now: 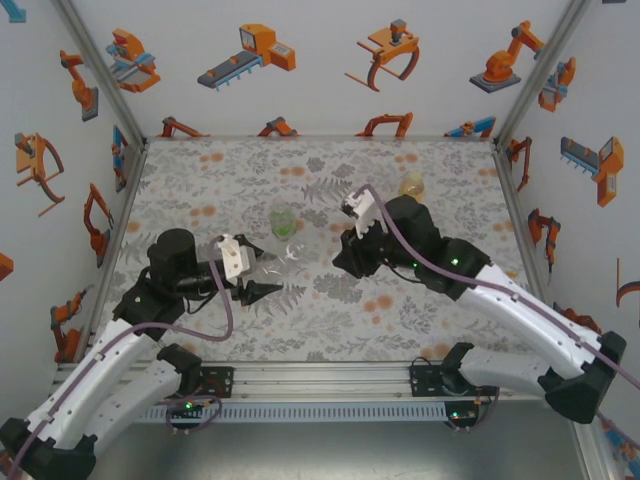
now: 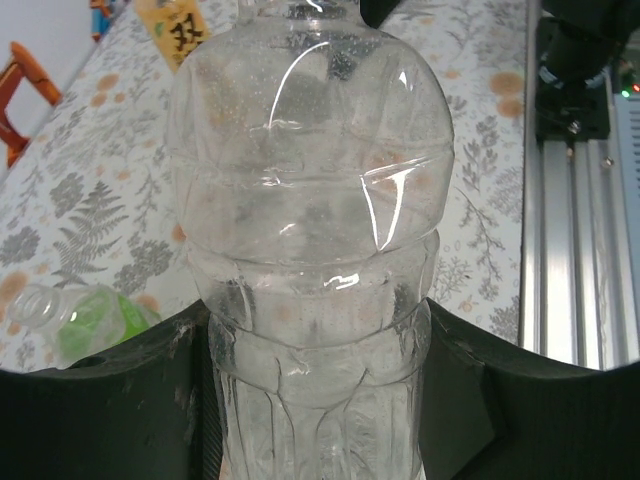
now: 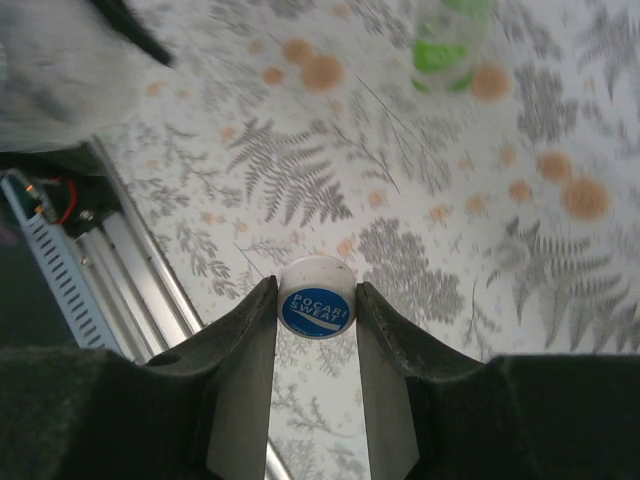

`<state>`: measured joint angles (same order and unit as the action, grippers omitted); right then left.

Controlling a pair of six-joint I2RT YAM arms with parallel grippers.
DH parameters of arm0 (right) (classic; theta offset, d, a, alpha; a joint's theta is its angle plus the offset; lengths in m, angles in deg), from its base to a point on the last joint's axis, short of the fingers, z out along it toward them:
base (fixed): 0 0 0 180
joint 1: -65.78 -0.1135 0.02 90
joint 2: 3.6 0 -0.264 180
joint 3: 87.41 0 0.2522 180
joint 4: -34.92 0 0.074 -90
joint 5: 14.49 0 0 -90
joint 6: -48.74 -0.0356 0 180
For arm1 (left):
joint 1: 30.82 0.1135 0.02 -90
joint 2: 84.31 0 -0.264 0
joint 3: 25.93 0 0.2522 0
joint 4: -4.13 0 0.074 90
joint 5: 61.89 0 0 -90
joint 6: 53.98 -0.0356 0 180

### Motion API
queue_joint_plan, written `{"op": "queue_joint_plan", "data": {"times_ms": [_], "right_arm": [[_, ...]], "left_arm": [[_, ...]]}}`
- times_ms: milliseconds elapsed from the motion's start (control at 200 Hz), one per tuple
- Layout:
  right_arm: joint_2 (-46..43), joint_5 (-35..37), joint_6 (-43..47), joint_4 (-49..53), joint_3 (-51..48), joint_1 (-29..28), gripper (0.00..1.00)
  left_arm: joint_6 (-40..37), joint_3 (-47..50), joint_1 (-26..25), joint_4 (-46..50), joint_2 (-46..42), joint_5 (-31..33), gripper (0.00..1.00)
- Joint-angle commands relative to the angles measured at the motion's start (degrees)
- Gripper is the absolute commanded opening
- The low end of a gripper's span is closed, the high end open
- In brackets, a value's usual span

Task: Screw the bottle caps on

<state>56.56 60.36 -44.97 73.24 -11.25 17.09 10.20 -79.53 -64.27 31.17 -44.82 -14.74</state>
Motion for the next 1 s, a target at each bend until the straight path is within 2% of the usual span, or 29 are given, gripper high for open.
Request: {"op": "queue_joint_plan", "data": {"times_ms": [0,165,370,556,996], "right_arm": [[-4.4,-14.0,13.4,-6.0,-1.8,-0.4,0.2],[-5.7,-23.3,25.5,-4.8,0.5,-1.1,0.15],[-2.6,-24.9,33.4,-1.6,4.5,-2.6,0.12],[-1.2,-25.5,35.5,-1.7,4.8,-3.3,0.11],[1.1,-25.1,36.8,-1.2,4.0,-4.3,0.09]], "left_arm": [[-6.0,-2.5,-1.4,5.0,1.0,-4.0,0.0],[-11.0,-3.9,-4.3,10.3,2.5,-4.2,0.0],[-13.1,-5.3,-6.0,14.2,5.0,-1.8,0.0],[-13.7,-7.5,-6.7,17.9,8.0,1.8,0.0],[-11.8,-7.9,-6.7,17.1,8.2,1.7,0.0]]}}
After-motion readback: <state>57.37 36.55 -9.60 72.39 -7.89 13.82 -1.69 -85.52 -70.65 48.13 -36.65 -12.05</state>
